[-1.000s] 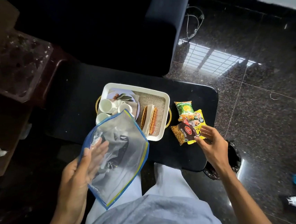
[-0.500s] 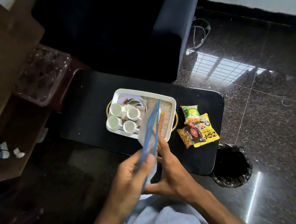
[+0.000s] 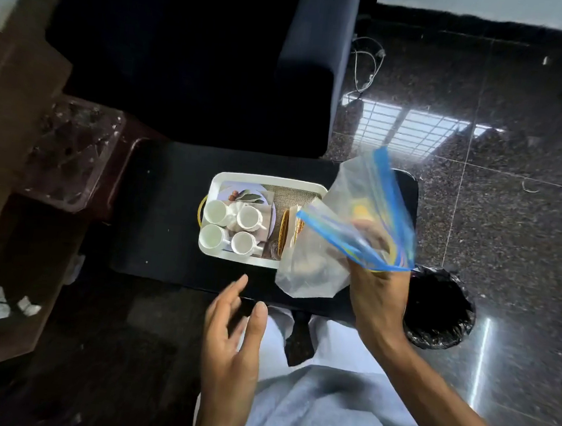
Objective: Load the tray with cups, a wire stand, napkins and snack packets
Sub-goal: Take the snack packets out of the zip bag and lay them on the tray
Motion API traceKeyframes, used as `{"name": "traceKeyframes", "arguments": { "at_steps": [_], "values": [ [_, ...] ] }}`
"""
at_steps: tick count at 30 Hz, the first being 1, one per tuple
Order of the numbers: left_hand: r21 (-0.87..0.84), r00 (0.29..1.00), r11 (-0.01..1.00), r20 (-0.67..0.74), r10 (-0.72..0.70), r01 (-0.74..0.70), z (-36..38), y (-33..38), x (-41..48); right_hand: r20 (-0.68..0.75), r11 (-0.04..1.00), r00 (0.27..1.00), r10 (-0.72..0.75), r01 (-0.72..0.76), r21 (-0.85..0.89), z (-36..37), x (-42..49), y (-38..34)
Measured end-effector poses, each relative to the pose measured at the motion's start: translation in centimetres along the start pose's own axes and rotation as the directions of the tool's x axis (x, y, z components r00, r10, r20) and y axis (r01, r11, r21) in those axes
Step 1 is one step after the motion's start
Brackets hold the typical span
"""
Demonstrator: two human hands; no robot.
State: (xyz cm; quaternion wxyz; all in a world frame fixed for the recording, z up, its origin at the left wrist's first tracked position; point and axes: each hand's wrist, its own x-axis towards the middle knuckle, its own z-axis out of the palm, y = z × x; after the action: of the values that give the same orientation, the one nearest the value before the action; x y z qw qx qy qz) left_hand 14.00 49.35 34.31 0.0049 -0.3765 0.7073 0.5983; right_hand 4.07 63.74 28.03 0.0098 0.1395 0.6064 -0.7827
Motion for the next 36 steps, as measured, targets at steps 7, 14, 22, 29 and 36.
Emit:
{"name": "traceKeyframes", "arguments": {
  "at_steps": [7,14,22,29,36],
  "values": [
    [-0.3,0.904,0.888,0.357,-0.235,0.349,0.1,-1.3,3.8,0.086,0.878,0.912,0.401,-0.409,0.25,4.7,-3.2,-0.3],
    [-0.433,0.926,0.871,0.372,-0.06,0.231,-1.7,-2.1,8.5,0.316,0.521,0.65,0.691,-0.751,0.405,7.1,-5.2,1.9],
    [-0.345,0.922,0.926,0.386,-0.006,0.15,-4.1,-6.1,13.2,0.202,0.433,0.485,0.851,-0.865,0.254,9.1,-4.9,9.0],
    [-0.233,0.864,0.934,0.486,-0.131,0.272,-4.0,-9.5,17.5,0.052,0.766,0.768,0.639,-0.628,-0.139,5.7,-2.3,12.3],
    [-0.063,0.693,0.939,0.692,-0.202,0.337,1.2,-10.7,18.9,0.355,0.793,0.71,0.608,-0.526,-0.306,-1.8,-0.7,12.3]
  ]
}}
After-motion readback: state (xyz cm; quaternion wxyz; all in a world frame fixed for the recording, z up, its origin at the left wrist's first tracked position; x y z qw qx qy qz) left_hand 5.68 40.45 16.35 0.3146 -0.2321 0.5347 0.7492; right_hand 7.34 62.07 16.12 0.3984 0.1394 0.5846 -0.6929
